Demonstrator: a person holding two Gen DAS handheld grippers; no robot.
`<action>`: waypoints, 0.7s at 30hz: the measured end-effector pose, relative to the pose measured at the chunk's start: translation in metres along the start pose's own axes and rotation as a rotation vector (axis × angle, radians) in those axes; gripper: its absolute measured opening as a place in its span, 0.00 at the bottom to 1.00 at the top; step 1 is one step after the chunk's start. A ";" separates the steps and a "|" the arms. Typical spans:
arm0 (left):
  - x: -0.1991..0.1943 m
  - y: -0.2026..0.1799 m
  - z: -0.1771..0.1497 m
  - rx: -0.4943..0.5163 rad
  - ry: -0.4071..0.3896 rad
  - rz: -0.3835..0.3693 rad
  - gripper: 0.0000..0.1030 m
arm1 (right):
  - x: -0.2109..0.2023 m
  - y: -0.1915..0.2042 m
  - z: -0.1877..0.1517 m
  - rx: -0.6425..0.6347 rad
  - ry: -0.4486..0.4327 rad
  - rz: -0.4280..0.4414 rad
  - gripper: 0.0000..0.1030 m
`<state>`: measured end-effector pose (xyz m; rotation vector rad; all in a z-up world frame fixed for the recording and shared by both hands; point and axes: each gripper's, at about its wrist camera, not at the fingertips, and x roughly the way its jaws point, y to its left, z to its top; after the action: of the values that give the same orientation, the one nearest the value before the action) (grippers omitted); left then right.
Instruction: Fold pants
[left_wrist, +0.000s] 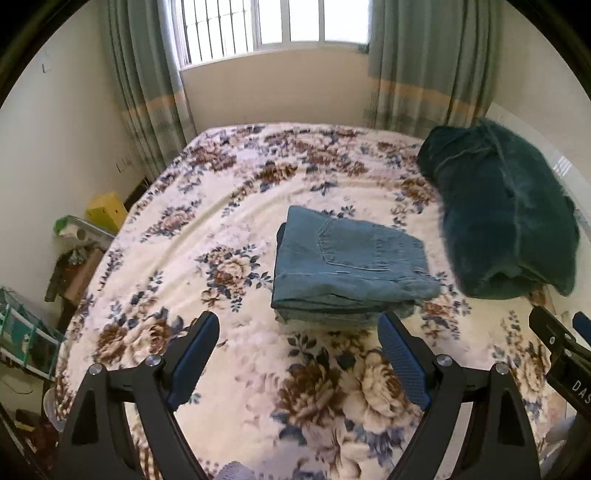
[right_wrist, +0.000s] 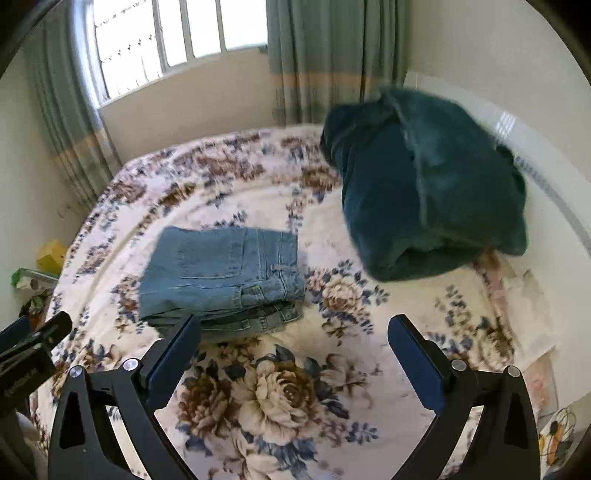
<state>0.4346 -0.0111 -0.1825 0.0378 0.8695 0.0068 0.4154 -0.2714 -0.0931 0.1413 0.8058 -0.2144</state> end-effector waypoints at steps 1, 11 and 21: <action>-0.022 0.000 -0.004 -0.004 -0.015 0.001 0.85 | -0.015 -0.001 -0.001 -0.005 -0.014 0.003 1.00; -0.174 0.000 -0.051 0.000 -0.135 0.020 0.85 | -0.215 -0.017 -0.041 -0.053 -0.190 0.069 1.00; -0.251 0.008 -0.092 -0.007 -0.154 0.023 0.85 | -0.324 -0.025 -0.079 -0.061 -0.213 0.105 1.00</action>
<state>0.2022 -0.0056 -0.0502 0.0407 0.7146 0.0279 0.1365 -0.2351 0.0876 0.1009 0.5902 -0.1033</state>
